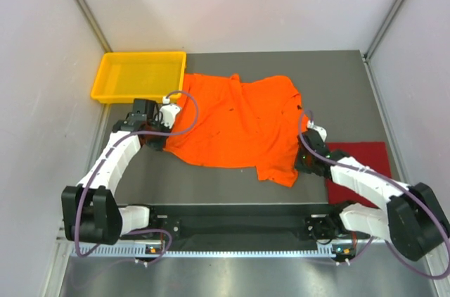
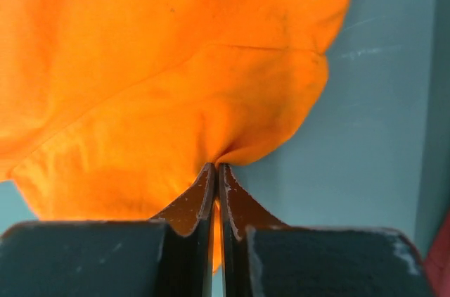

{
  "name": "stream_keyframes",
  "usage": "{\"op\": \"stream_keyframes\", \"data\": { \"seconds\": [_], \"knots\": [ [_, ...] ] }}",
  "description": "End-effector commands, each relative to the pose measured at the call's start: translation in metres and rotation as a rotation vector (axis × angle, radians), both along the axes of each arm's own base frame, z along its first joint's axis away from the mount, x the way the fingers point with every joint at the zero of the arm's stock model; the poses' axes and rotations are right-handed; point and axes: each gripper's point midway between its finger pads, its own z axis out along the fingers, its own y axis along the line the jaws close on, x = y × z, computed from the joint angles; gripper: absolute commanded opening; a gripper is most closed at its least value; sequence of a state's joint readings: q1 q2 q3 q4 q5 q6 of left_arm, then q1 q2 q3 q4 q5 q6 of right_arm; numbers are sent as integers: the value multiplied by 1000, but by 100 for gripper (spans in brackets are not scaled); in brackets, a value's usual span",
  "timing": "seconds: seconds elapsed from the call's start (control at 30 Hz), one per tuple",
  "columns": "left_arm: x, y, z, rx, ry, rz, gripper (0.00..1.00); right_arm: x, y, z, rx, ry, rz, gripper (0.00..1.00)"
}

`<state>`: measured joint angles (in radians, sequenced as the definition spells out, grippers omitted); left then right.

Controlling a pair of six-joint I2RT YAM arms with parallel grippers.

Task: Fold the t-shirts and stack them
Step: Flatten the tshirt out

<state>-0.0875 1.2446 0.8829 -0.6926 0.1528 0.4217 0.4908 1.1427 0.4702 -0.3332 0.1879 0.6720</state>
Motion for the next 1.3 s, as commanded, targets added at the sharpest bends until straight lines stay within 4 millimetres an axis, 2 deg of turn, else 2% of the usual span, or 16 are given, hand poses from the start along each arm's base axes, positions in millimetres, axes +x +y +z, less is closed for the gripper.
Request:
{"op": "stream_keyframes", "data": {
  "seconds": [0.0,0.13,0.3,0.5,0.63,0.9,0.93,1.0,1.03,1.07,1.1,1.13,1.17,1.2,1.23,1.27],
  "knots": [
    [-2,-5,35,-38,-53,-16,0,12,5,37,81,-92,-16,0],
    [-11,-10,81,-64,-87,-36,0,15,-13,130,80,-291,-48,0],
    [-32,-1,172,-45,-241,-16,0,-29,-40,259,129,-505,-20,0],
    [-61,14,266,-23,-459,66,0,-82,-69,353,183,-704,-2,0],
    [-57,12,310,-57,-581,73,0,-85,-72,385,162,-771,32,0],
    [33,-18,303,-187,-581,41,0,6,-47,438,-24,-834,78,0],
    [49,-18,321,-201,-641,54,0,33,-37,435,-58,-801,86,0],
    [89,-16,318,-211,-633,118,0,63,-43,460,-92,-850,57,0],
    [105,-15,342,-222,-712,131,0,79,-35,463,-58,-846,102,0],
    [130,-16,335,-222,-700,152,0,118,-29,450,-41,-800,106,0],
    [145,-12,340,-225,-720,189,0,136,-50,468,-24,-835,56,0],
    [156,-10,363,-237,-785,212,0,151,-42,471,41,-832,107,0],
    [184,-11,358,-242,-792,231,0,190,-44,455,72,-785,95,0],
    [196,-10,365,-252,-816,252,0,200,-58,485,78,-859,65,0],
    [202,-4,393,-258,-898,283,0,211,-58,492,102,-877,74,0],
    [226,-4,387,-261,-906,299,0,237,-57,486,130,-871,82,0]
  ]
}}
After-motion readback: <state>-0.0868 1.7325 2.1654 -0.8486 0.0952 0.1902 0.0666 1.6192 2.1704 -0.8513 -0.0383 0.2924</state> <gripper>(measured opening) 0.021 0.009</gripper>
